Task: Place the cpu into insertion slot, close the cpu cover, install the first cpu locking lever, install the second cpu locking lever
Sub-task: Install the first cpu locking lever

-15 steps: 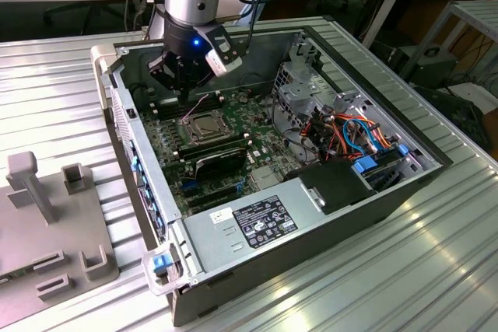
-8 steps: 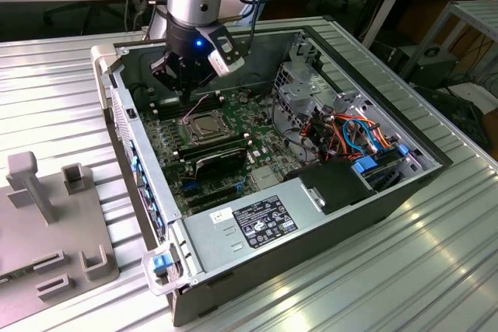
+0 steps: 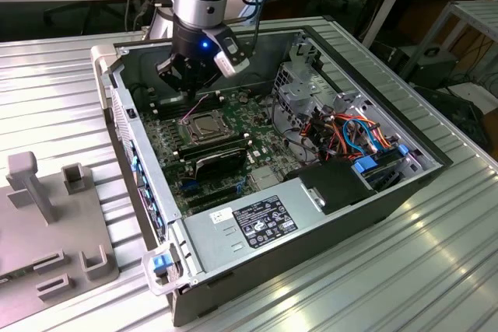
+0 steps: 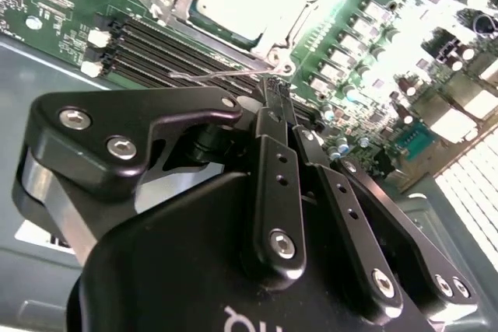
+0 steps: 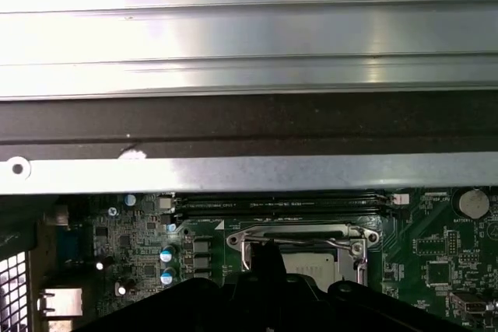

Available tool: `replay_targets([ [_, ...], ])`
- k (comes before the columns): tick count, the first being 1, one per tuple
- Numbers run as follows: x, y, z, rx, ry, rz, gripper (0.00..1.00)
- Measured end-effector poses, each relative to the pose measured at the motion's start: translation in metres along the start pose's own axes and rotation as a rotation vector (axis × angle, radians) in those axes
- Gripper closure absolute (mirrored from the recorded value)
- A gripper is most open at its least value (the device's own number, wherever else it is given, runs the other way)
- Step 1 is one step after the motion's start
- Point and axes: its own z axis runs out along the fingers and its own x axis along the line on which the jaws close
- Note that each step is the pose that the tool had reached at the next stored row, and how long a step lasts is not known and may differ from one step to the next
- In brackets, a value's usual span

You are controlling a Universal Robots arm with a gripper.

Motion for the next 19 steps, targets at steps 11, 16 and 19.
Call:
replay_targets([
  [11, -0.0107, 0.0022, 0.0049, 0.0004, 0.0005, -0.023, 0.89],
  [16, -0.018, 0.0065, 0.0081, 0.0005, 0.0007, -0.026, 0.89],
  [19, -0.0256, 0.0092, 0.0107, 0.0002, 0.0006, -0.026, 0.89],
])
